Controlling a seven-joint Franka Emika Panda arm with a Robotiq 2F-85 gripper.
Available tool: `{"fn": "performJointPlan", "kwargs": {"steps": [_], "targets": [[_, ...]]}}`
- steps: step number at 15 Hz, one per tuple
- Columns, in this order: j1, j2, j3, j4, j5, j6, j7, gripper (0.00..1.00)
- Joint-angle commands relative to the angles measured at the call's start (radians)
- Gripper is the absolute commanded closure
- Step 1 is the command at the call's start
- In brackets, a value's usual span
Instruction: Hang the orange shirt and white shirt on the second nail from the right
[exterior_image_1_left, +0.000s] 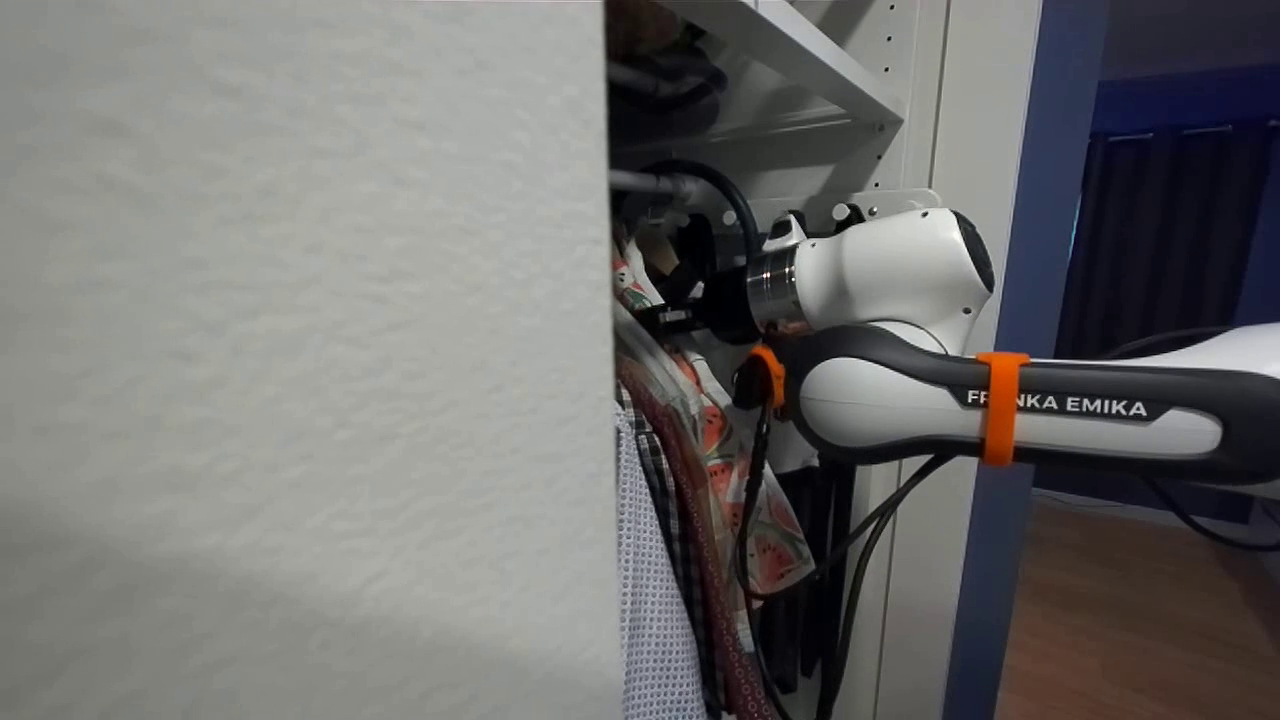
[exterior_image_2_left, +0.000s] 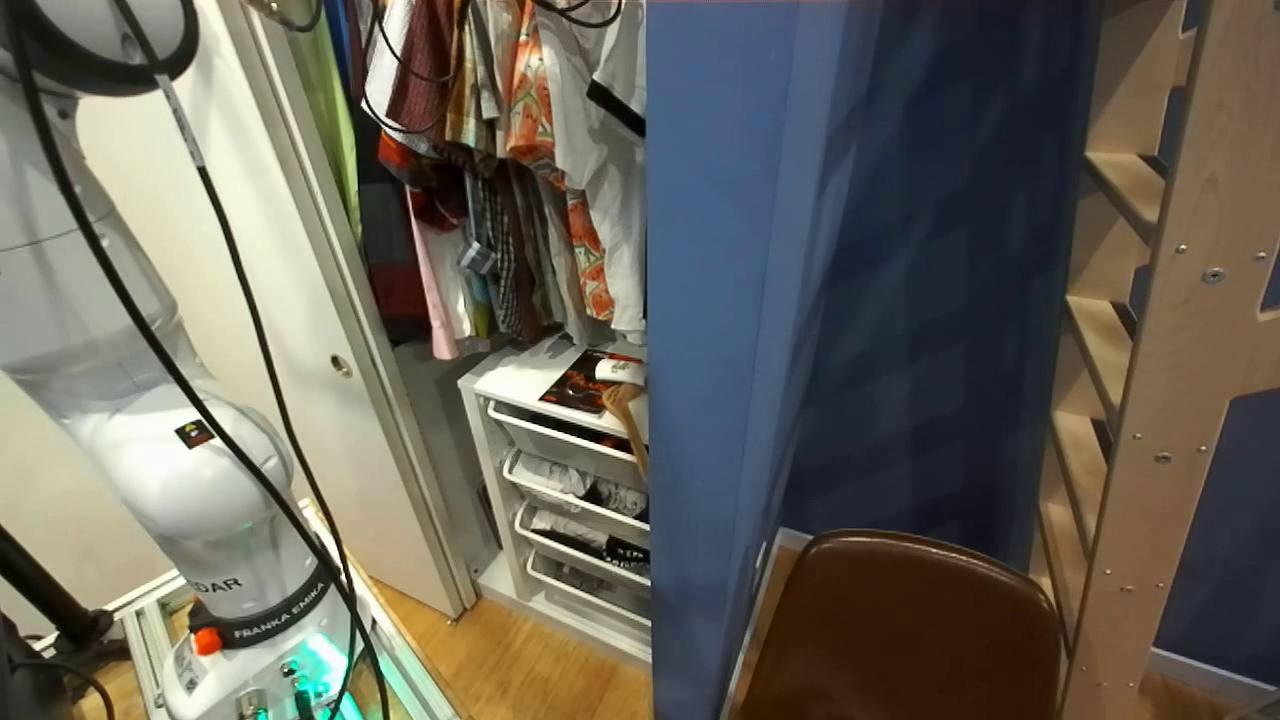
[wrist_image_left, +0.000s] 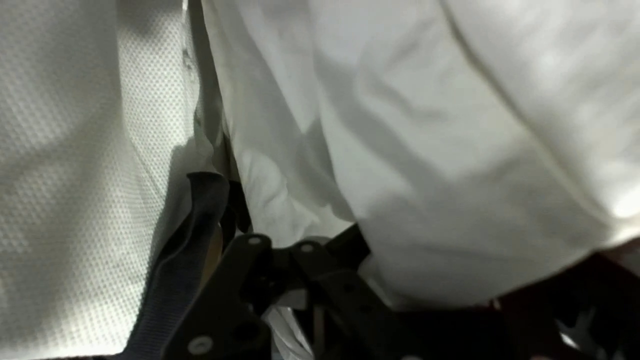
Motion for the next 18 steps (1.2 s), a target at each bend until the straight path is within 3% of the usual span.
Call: {"fn": "performJointPlan", "kwargs": {"steps": [1, 6, 12, 16, 18], "targets": [[0.015, -0.023, -0.005, 0.004, 0.102, 0.059, -0.018, 0.96], [0.036, -0.055, -0.007, -0.011, 0.213, 0.045, -0.084, 0.96], [0.068, -0.142, -0.025, -0.106, 0.323, -0.005, -0.202, 1.00], [0.080, -0.196, -0.034, -0.155, 0.342, -0.030, -0.252, 0.99], [0.046, -0.247, -0.023, -0.200, 0.278, -0.086, -0.215, 0.99]]}}
